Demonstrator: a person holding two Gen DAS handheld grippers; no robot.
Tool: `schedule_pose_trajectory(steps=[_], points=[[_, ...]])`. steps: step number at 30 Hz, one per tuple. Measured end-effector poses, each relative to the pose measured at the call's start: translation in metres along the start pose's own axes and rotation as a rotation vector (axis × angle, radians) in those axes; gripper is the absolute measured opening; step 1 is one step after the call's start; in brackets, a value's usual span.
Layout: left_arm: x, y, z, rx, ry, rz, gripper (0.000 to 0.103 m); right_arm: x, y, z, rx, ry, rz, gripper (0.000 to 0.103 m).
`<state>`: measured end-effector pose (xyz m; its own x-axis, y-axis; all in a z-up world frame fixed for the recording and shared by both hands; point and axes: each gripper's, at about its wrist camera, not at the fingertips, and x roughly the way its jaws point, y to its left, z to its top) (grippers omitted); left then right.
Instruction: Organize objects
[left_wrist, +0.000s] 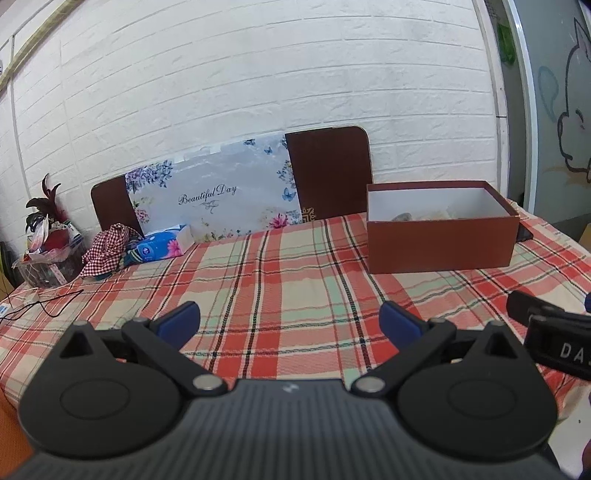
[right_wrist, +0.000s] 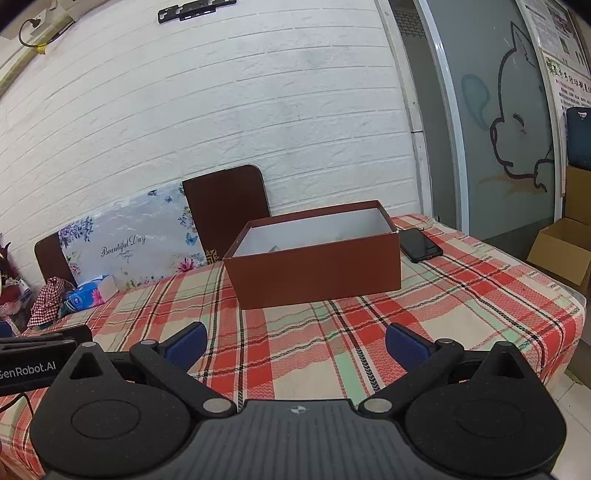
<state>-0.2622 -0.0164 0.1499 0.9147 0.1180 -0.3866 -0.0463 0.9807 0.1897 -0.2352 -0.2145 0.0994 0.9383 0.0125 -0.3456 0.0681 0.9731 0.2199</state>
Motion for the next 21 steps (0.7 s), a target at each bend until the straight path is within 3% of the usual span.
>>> schedule_pose_trajectory(steps=[21], points=[[0.0070, 0.0005, -0.0037, -0.006, 0.066, -0.029, 0.103, 0.0030, 0.0020, -0.0022, 0.018, 0.022, 0.002, 0.102]])
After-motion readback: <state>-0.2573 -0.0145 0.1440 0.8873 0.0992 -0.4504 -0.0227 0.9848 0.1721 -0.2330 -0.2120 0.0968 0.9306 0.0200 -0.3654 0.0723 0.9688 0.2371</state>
